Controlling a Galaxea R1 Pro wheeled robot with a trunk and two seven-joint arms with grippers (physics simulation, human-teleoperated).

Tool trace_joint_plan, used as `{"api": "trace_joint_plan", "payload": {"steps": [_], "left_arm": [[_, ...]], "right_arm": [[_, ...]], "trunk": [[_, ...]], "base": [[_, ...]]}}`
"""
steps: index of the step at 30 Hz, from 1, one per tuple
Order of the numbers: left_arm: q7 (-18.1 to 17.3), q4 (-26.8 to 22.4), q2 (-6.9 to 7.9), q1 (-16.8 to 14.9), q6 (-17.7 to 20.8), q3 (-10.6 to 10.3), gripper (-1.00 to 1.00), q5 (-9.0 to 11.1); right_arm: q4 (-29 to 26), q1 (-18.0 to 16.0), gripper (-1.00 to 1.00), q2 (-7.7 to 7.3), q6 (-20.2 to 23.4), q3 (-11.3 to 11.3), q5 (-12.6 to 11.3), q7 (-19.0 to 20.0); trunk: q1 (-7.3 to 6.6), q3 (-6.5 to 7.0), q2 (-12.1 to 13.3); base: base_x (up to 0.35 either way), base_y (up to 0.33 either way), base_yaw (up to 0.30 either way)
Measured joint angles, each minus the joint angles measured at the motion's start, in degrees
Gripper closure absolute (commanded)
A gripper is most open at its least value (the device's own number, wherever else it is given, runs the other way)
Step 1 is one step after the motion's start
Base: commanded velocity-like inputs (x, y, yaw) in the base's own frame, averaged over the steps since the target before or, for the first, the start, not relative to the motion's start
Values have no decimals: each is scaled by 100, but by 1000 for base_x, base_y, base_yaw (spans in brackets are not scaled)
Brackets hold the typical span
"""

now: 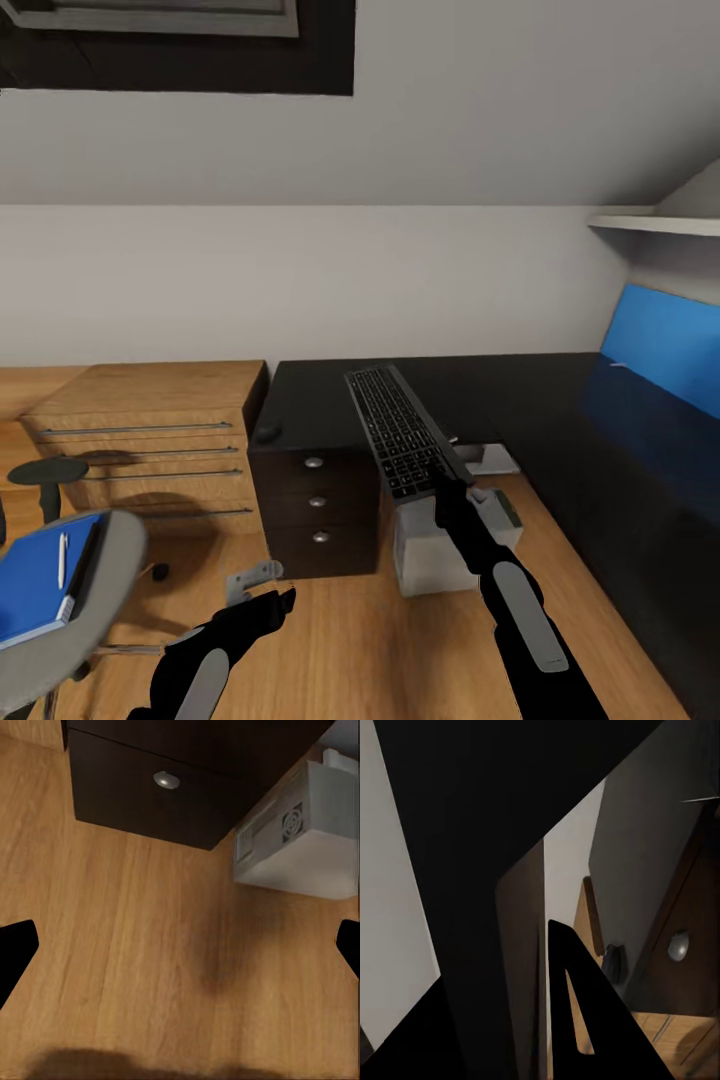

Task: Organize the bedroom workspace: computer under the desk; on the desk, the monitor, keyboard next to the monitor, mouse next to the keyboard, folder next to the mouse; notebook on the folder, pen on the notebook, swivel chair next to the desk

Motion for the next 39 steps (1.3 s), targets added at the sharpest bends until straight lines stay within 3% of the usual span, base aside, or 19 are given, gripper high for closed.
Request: {"api": "trace_joint_plan", "payload": {"steps": [11,39], "left_arm": [[0,-1,8,-2,1,0,-100,-9],[0,-1,17,0,1,0,-100,9]], "right_arm": [[9,1,100,-2,5,-6,-7,-15],[9,2,100,-11,5,-12,-6,-33]], "trunk": [[-241,198,441],[-856,701,1565]], "base": [[-301,-160,0],[-338,-13,0]]}}
